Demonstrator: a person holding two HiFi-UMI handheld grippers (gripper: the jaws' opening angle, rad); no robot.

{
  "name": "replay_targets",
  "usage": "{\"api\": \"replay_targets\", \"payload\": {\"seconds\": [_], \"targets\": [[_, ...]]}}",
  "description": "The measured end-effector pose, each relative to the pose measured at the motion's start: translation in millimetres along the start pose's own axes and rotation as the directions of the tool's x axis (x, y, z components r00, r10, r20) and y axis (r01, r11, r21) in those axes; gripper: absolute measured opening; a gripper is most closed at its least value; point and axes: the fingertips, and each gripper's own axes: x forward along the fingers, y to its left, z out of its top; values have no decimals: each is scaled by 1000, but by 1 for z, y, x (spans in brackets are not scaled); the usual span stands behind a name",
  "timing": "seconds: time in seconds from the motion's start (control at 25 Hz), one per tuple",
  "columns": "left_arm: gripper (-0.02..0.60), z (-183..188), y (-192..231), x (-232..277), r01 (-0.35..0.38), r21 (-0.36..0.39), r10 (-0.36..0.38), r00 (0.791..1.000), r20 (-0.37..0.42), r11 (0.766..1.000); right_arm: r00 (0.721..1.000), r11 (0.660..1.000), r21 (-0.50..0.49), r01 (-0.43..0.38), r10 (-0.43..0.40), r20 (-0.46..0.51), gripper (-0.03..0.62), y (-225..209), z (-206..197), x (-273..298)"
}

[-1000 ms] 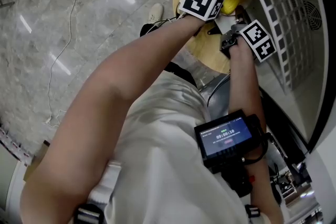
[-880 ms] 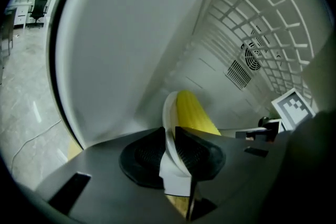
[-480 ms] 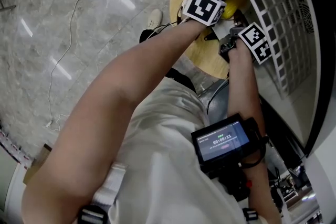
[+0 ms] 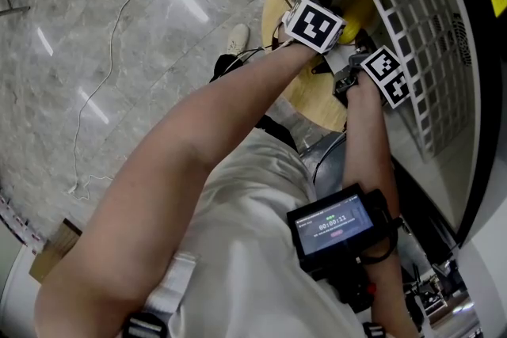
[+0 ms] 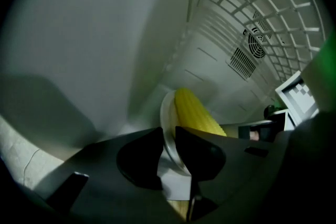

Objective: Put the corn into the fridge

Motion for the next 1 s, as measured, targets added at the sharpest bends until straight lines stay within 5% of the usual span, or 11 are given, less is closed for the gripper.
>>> {"api": "replay_targets", "payload": {"seconds": [0.44,1.0], "targets": [[66,-3,-3,1,-2,9,3,999,-40,1000,999,998,-56,37,-37,-12,83,-3,2,0],[123,-2,0,-9,-53,72,50,998,35,996,995,991,-99,84,-78,70,118,-8,6,-8]]}}
